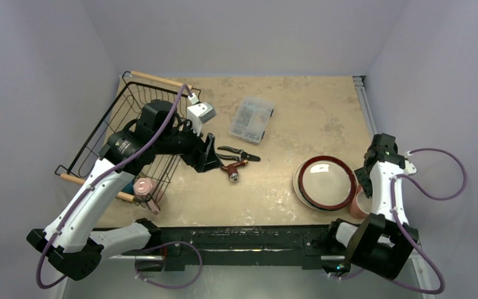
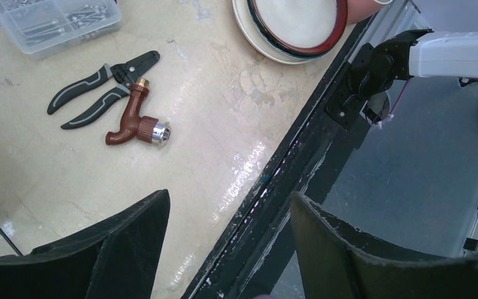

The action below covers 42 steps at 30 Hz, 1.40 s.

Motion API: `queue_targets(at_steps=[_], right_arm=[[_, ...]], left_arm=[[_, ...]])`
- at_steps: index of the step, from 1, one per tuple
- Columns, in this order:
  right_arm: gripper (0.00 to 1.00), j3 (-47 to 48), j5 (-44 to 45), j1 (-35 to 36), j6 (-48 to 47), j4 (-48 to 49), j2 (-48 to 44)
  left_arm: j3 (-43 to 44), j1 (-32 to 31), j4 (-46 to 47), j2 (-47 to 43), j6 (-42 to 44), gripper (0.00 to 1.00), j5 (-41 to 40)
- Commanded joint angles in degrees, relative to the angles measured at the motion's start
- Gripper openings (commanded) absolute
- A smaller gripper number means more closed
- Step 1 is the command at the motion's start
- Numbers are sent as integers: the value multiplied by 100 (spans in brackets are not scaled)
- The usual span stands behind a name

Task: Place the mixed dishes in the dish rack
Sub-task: Pick up the cup at the corner of the board.

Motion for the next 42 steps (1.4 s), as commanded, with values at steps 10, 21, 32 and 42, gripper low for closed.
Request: queue_targets(at_steps=[10, 21, 32, 42], right_arm=[[47, -180, 313, -77, 4, 654, 342], [39, 13, 271, -76, -154, 471, 228], [80, 87, 133, -76, -88, 76, -171], [99, 513, 196, -129, 715, -89, 8]], left_arm=[[238, -18, 70, -2, 104, 70, 9], [200, -19, 76, 6, 153, 70, -1], [146, -46, 117, -19, 92, 70, 81], [-3, -156, 110, -212, 31, 70, 132]])
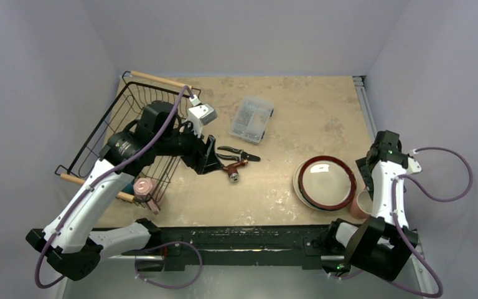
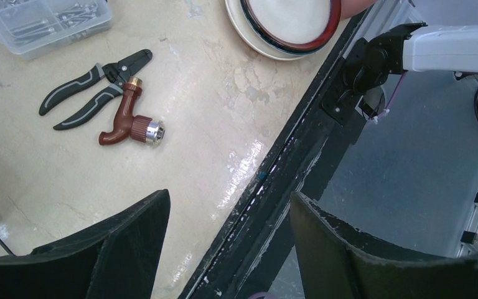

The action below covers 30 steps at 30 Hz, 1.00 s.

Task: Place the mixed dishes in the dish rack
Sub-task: Pick up the cup at the corner of the board.

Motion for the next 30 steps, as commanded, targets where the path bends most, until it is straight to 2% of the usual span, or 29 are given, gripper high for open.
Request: queue_targets(at_steps=[1, 8, 12, 15, 19, 23, 25, 27, 30], right_arm=[[99, 323, 51, -112, 673, -79, 89], [99, 7, -392, -320, 1248, 92, 401], [99, -145, -732, -472, 996, 450, 205], [99, -52, -765, -474, 736, 320, 340], [94, -100, -629, -478, 330, 241, 294], [80, -174, -825, -464, 107, 208, 317], [77, -192, -847, -464, 22, 166, 347], [76, -207, -679, -465, -8, 101, 355], [66, -233, -485, -464, -119, 166, 349]], left_arm=[[-37, -80, 143, -236, 28, 70, 108], [-353, -128, 176, -539, 13, 70, 117], [-542, -160, 204, -734, -33, 70, 156], [-693, -203, 252, -887, -17, 70, 161], [-798, -220, 315, -954, 43, 70, 101], [-693, -218, 251, -967, 191, 71, -61], [-653, -217, 232, -974, 248, 71, -120], [-613, -217, 178, -956, 296, 71, -174], [-553, -217, 51, -900, 371, 71, -244]])
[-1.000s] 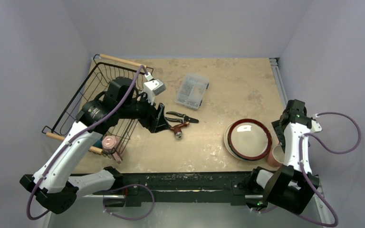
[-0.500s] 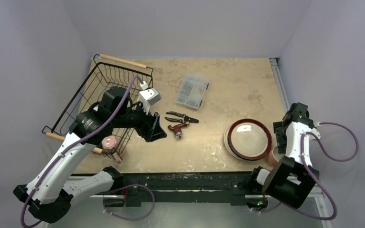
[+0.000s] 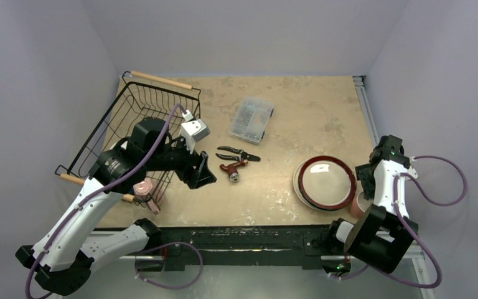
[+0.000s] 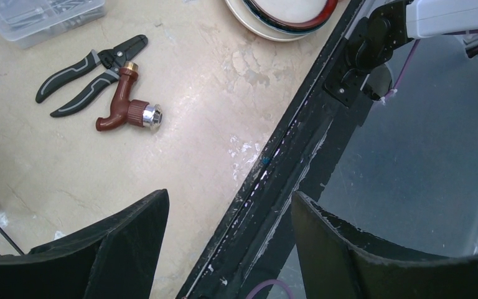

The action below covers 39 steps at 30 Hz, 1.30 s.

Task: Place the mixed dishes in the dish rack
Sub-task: Pick up the cup at the corner of the board.

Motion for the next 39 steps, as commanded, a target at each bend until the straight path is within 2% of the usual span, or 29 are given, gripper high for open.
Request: queue_targets(at_steps=[1, 4, 9, 20, 29, 34, 39], right_arm=[[62, -68, 277, -21, -232, -14, -8], [53, -84, 339, -16, -303, 95, -16], [42, 10, 519, -16, -465, 291, -25], [0, 347, 788, 114, -849, 309, -206], [0, 982, 788, 177, -1042, 297, 14], [0, 1661, 711, 180, -1222, 276, 194], [0, 2738, 102, 335, -1676, 487, 405]], left_arm=[[221, -27, -67, 13, 238, 71, -186], [237, -34, -139, 5, 286, 71, -254], [298, -28, -220, 16, 325, 71, -319], [448, -28, -248, 181, 345, 71, -331], [488, -27, -357, 270, 361, 71, -379], [492, -32, -363, 291, 272, 71, -385], [616, -25, -470, 346, 175, 71, -589]])
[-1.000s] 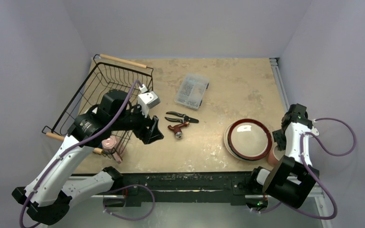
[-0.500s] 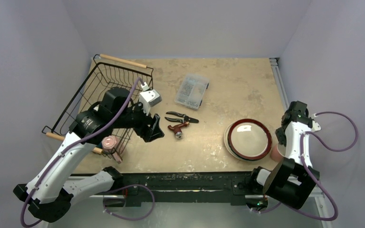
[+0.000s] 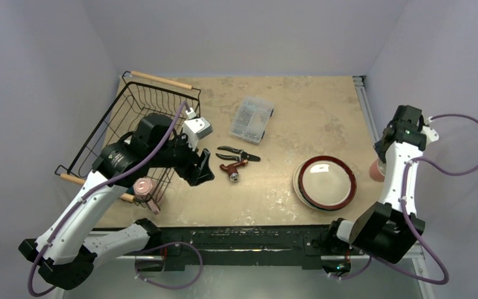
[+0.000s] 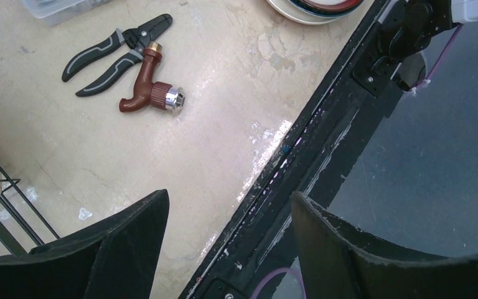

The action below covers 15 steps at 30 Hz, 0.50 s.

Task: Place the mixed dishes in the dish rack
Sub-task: Pick up the cup at the corner of the board.

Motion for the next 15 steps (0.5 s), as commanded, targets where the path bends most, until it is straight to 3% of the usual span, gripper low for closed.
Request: queue_targets(at_steps=[1, 9, 15], right_arm=[[0, 1211, -403, 213, -519, 500, 69], [0, 2627, -1983, 1444, -430, 1565, 530], [0, 2976, -3989, 2446, 383, 2723, 890]], left_arm=[[361, -21, -50, 45, -88, 71, -249], [563, -18, 59, 73, -583, 69, -842], [650, 63, 324, 15, -1177, 70, -1399]])
